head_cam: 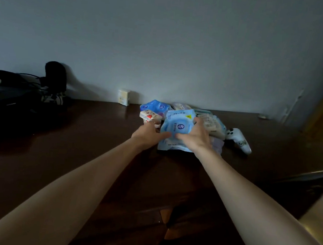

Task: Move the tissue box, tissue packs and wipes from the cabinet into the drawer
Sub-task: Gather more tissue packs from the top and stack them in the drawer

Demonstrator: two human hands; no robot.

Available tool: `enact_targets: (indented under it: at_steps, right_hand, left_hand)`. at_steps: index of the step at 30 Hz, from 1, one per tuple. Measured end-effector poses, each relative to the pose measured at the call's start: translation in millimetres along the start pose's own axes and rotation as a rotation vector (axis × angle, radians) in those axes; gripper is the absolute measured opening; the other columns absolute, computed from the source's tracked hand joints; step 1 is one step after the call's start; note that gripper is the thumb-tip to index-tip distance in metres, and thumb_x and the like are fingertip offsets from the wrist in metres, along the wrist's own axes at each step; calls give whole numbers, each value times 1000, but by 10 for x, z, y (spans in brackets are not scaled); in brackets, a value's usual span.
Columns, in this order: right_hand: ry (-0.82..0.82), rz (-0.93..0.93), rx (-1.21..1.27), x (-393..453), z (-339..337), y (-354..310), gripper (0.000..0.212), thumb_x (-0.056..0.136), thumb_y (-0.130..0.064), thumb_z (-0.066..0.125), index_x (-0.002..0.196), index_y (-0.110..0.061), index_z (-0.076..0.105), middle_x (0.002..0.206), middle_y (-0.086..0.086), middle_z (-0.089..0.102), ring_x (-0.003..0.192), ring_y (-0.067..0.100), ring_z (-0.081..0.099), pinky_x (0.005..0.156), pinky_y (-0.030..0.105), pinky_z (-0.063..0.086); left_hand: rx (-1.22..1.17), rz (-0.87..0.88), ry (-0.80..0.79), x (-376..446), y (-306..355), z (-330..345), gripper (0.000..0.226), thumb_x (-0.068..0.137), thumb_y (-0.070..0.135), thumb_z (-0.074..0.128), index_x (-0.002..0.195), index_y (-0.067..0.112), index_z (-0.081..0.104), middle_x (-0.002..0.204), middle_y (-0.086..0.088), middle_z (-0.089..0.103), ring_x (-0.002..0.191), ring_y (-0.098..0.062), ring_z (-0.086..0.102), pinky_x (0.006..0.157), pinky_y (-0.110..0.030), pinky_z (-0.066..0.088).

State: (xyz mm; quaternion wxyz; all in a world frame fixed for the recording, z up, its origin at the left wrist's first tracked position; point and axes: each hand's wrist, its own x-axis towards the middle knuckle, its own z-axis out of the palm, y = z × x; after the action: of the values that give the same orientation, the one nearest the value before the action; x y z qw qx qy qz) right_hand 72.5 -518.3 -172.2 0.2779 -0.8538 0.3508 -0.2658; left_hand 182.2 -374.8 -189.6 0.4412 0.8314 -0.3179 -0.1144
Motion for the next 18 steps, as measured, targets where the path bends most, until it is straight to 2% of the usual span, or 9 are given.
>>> enact_targets:
  at_steps: [2,4,6,7,9,11,13,16,18]
  right_hand:
    - [83,-96,348,-39,14,-63,73,81,-19,77,143,-25,38,138,1,55,126,24,54,103,39,45]
    - [90,-142,650,-22,3,-174,62,86,-13,71,138,-31,42,135,1,59,119,19,60,99,40,51]
    - [2,-145,814,51,36,-299,57,87,-14,70,136,-32,46,131,3,62,112,18,65,92,41,57]
    - [-42,-147,795,100,86,-362,54,89,-17,69,136,-31,47,131,3,62,111,17,65,92,40,57]
    - [-85,-145,602,207,234,-481,47,94,-26,64,139,-25,49,131,2,61,112,16,61,99,38,50]
    - [-98,-136,433,318,377,-594,41,99,-30,57,138,-19,50,129,5,63,117,23,60,103,41,45]
    - [-84,-155,240,446,458,-658,39,100,-23,52,138,-16,50,134,7,61,123,28,56,103,43,45]
    - [-116,-198,-122,613,540,-632,56,97,-18,55,150,-22,37,149,6,47,135,31,46,104,44,43]
    - [-196,-166,-339,668,611,-588,64,98,-24,54,155,-25,25,156,10,40,141,33,37,106,45,38]
  left_hand:
    - [-341,-72,13,4,51,-6,79,82,33,83,147,14,42,130,-8,67,107,-20,68,85,-36,59]
    - [-573,-103,35,1,100,-110,66,83,29,83,137,9,51,121,-11,71,94,-19,73,61,-30,59]
    - [-641,-78,61,1,105,-268,39,86,31,80,116,10,67,100,-11,78,76,-15,76,50,-25,56]
    - [-612,-66,108,-10,86,-369,26,87,29,79,102,10,71,87,-8,78,65,-11,74,46,-22,53]
    - [-527,-82,264,-15,-29,-597,13,89,22,75,84,11,70,76,-9,74,54,-12,69,43,-23,50]
    - [-493,-139,401,4,-223,-865,13,90,19,73,86,8,72,87,-17,74,72,-28,73,65,-38,62]
    - [-456,-213,481,19,-435,-1128,14,91,19,73,93,5,72,95,-21,75,85,-35,73,82,-49,61]
    - [-253,-321,481,22,-746,-1360,13,89,18,71,96,8,68,103,-18,74,77,-27,70,65,-38,59]
    - [43,-389,424,7,-892,-1334,40,85,24,72,120,8,61,115,-15,69,95,-30,67,72,-36,55]
